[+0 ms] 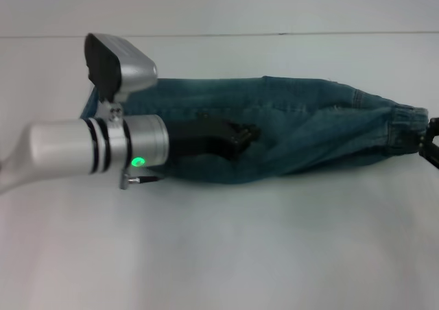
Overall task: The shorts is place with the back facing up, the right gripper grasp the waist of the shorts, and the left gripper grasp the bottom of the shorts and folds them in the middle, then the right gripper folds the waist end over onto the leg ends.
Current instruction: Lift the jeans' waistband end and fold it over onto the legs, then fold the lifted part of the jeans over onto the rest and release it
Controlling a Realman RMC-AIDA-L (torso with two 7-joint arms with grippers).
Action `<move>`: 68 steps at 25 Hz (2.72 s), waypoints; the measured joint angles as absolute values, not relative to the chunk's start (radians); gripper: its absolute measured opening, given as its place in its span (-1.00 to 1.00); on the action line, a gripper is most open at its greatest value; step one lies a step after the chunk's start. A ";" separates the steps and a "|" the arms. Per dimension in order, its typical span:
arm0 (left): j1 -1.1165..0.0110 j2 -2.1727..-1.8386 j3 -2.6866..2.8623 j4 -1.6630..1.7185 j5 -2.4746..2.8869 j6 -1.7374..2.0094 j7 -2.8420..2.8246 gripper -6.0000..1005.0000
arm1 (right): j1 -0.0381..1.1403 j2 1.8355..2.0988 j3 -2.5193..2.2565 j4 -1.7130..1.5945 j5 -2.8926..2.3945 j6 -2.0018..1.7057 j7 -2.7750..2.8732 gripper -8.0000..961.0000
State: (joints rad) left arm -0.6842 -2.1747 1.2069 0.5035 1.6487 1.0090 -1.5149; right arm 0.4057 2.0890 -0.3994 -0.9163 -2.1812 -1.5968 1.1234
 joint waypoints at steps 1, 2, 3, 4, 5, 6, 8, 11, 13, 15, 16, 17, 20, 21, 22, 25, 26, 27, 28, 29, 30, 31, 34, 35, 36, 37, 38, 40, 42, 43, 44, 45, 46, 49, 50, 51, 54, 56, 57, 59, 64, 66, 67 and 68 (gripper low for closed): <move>-0.687 -2.175 1.237 0.483 1.591 0.989 -1.482 -0.46 | 0.408 2.090 -0.400 -0.937 -2.178 -1.611 1.134 -0.87; -0.689 -2.175 1.267 0.464 1.539 0.974 -1.453 -0.51 | 0.410 2.091 -0.401 -0.957 -2.172 -1.628 1.145 -0.87; -0.691 -2.175 1.294 0.450 1.494 0.957 -1.432 -0.58 | 0.412 2.091 -0.403 -0.979 -2.165 -1.645 1.156 -0.87; -0.692 -2.175 1.326 0.434 1.439 0.933 -1.410 -0.64 | 0.414 2.091 -0.405 -0.997 -2.157 -1.662 1.168 -0.87; -0.692 -2.175 1.349 0.424 1.402 0.917 -1.397 -0.71 | 0.416 2.091 -0.409 -1.021 -2.149 -1.680 1.182 -0.87; -0.692 -2.175 1.376 0.409 1.360 0.900 -1.382 -0.77 | 0.418 2.091 -0.415 -1.046 -2.141 -1.697 1.197 -0.87; -0.692 -2.175 1.420 0.380 1.275 0.867 -1.354 -0.90 | 0.423 2.091 -0.433 -1.094 -2.124 -1.717 1.226 -0.87; -0.690 -2.175 1.477 0.362 1.199 0.839 -1.340 -0.98 | 0.435 2.090 -0.473 -1.155 -2.098 -1.728 1.264 -0.87; -0.683 -2.175 1.522 0.359 1.148 0.828 -1.330 -0.98 | 0.453 2.088 -0.492 -1.178 -2.094 -1.723 1.276 -0.88; -0.673 -2.175 1.578 0.358 1.092 0.826 -1.316 -0.98 | 0.479 2.084 -0.503 -1.186 -2.094 -1.712 1.278 -0.88; -0.669 -2.175 1.599 0.358 1.073 0.827 -1.313 -0.98 | 0.494 2.082 -0.509 -1.187 -2.095 -1.706 1.276 -0.88; -0.664 -2.175 1.619 0.360 1.059 0.829 -1.311 -0.98 | 0.511 2.080 -0.517 -1.187 -2.096 -1.698 1.273 -0.88; -0.645 -2.175 1.686 0.370 1.006 0.833 -1.309 -0.98 | 0.555 2.078 -0.548 -1.180 -2.097 -1.659 1.256 -0.88; -0.638 -2.175 1.707 0.376 0.987 0.833 -1.308 -0.98 | 0.567 2.079 -0.560 -1.174 -2.094 -1.642 1.243 -0.88; -0.631 -2.175 1.730 0.383 0.969 0.833 -1.306 -0.98 | 0.580 2.081 -0.570 -1.167 -2.090 -1.624 1.228 -0.88; -0.613 -2.175 1.787 0.401 0.928 0.834 -1.297 -0.98 | 0.628 2.083 -0.598 -1.124 -2.068 -1.589 1.197 -0.88; -0.609 -2.175 1.804 0.404 0.915 0.834 -1.294 -0.98 | 0.665 2.081 -0.616 -1.084 -2.058 -1.578 1.191 -0.88; -0.608 -2.175 1.818 0.404 0.898 0.834 -1.290 -0.98 | 0.665 2.081 -0.616 -1.084 -2.058 -1.578 1.191 -0.88; -0.606 -2.175 1.838 0.404 0.876 0.834 -1.283 -0.98 | 0.686 2.080 -0.626 -1.065 -2.054 -1.575 1.187 -0.88; -0.604 -2.175 1.860 0.405 0.842 0.834 -1.271 -0.98 | 0.703 2.081 -0.636 -1.047 -2.053 -1.571 1.179 -0.88; -0.603 -2.175 1.876 0.405 0.817 0.832 -1.261 -0.98 | 0.723 2.083 -0.648 -1.027 -2.050 -1.565 1.169 -0.88; -0.602 -2.175 1.900 0.407 0.782 0.830 -1.246 -0.98 | 0.741 2.086 -0.668 -1.004 -2.046 -1.558 1.157 -0.88; -0.600 -2.175 1.977 0.419 0.677 0.794 -1.187 -0.98 | 0.790 2.086 -0.737 -0.917 -2.016 -1.528 1.128 -0.88; -0.599 -2.175 1.985 0.421 0.662 0.785 -1.173 -0.98 | 0.804 2.085 -0.757 -0.896 -2.011 -1.515 1.123 -0.88; -0.593 -2.176 1.988 0.423 0.636 0.769 -1.142 -0.98 | 0.815 2.084 -0.774 -0.879 -2.007 -1.503 1.120 -0.88; -0.588 -2.175 1.971 0.421 0.629 0.765 -1.123 -0.98 | 0.824 2.085 -0.793 -0.869 -2.006 -1.489 1.118 -0.88; -0.578 -2.176 1.932 0.416 0.625 0.763 -1.092 -0.98 | 0.832 2.086 -0.813 -0.861 -2.005 -1.474 1.116 -0.88; -0.548 -2.174 1.794 0.405 0.644 0.766 -1.028 -0.98 | 0.843 2.088 -0.849 -0.849 -2.002 -1.457 1.117 -0.88; -0.512 -2.168 1.648 0.404 0.685 0.771 -0.967 -0.98 | 0.856 2.088 -0.876 -0.830 -1.999 -1.444 1.118 -0.88; -0.495 -2.165 1.586 0.408 0.704 0.775 -0.940 -0.98 | 0.859 2.088 -0.882 -0.825 -1.999 -1.441 1.119 -0.88; -0.471 -2.160 1.507 0.416 0.731 0.785 -0.908 -0.98 | 0.862 2.089 -0.887 -0.821 -1.999 -1.437 1.119 -0.88; -0.449 -2.153 1.444 0.426 0.749 0.802 -0.889 -0.98 | 0.864 2.088 -0.890 -0.817 -1.998 -1.433 1.119 -0.88; -0.423 -2.146 1.381 0.439 0.770 0.826 -0.878 -0.98 | 0.865 2.088 -0.896 -0.813 -1.997 -1.430 1.118 -0.88; -0.358 -2.135 1.222 0.485 0.825 0.890 -0.875 -0.98 | 0.872 2.088 -0.917 -0.793 -1.993 -1.414 1.115 -0.88; -0.331 -2.137 1.155 0.515 0.855 0.912 -0.875 -0.98 | 0.875 2.088 -0.926 -0.788 -1.992 -1.410 1.114 -0.88; -0.300 -2.143 1.084 0.551 0.891 0.931 -0.876 -0.98 | 0.885 2.088 -0.948 -0.772 -1.991 -1.392 1.114 -0.88; -0.233 -2.154 0.942 0.630 0.975 0.989 -0.896 -0.98 | 0.902 2.089 -0.971 -0.748 -1.990 -1.360 1.110 -0.88; -0.201 -2.160 0.886 0.658 1.012 1.029 -0.921 -0.98 | 0.927 2.091 -0.995 -0.710 -1.984 -1.327 1.086 -0.88; -0.183 -2.162 0.858 0.670 1.032 1.057 -0.938 -0.98 | 0.941 2.092 -1.006 -0.688 -1.975 -1.313 1.066 -0.88; -0.160 -2.166 0.823 0.677 1.061 1.099 -0.961 -0.98 | 0.973 2.095 -1.034 -0.634 -1.950 -1.271 1.016 -0.88; -0.119 -2.172 0.783 0.674 1.091 1.164 -0.991 -0.98 | 1.055 2.105 -1.200 -0.522 -1.889 -1.115 0.972 -0.88; -0.109 -2.174 0.771 0.669 1.106 1.173 -0.996 -0.98 | 1.084 2.109 -1.289 -0.483 -1.865 -1.069 0.979 -0.88; -0.109 -2.174 0.771 0.669 1.106 1.173 -0.996 -0.98 | 1.094 2.111 -1.336 -0.470 -1.849 -1.047 0.982 -0.88; -0.107 -2.174 0.767 0.666 1.112 1.175 -0.999 -0.98 | 1.101 2.114 -1.381 -0.462 -1.833 -1.026 0.984 -0.88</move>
